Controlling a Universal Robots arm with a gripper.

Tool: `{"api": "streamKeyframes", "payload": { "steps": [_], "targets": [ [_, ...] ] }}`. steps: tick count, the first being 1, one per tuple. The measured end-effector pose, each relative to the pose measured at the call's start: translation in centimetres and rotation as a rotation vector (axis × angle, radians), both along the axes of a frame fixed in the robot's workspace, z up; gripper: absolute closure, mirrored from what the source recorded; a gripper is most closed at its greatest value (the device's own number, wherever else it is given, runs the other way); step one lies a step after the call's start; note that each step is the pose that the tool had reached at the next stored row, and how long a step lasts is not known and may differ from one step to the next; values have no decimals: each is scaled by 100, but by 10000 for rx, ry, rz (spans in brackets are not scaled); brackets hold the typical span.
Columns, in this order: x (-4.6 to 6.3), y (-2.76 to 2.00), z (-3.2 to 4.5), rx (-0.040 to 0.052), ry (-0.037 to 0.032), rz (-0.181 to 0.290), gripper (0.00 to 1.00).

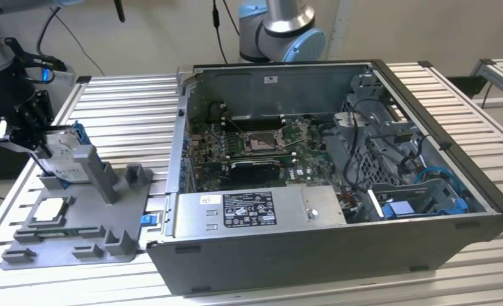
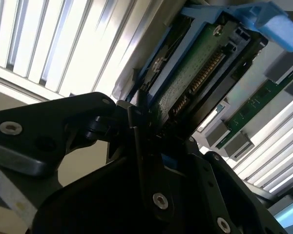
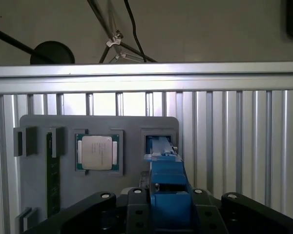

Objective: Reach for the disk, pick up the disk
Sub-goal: 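Pick up the disk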

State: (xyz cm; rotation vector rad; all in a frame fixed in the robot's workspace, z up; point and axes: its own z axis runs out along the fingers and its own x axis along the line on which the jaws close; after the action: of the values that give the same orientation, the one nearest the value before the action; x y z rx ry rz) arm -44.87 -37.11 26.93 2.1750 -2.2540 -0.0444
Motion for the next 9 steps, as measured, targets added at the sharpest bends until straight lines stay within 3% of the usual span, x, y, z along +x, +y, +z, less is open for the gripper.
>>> {"api": "streamKeyframes", "payload": {
  "steps": [9],
  "targets": [
    [0, 0, 1, 7, 0, 1, 100]
  ]
}}
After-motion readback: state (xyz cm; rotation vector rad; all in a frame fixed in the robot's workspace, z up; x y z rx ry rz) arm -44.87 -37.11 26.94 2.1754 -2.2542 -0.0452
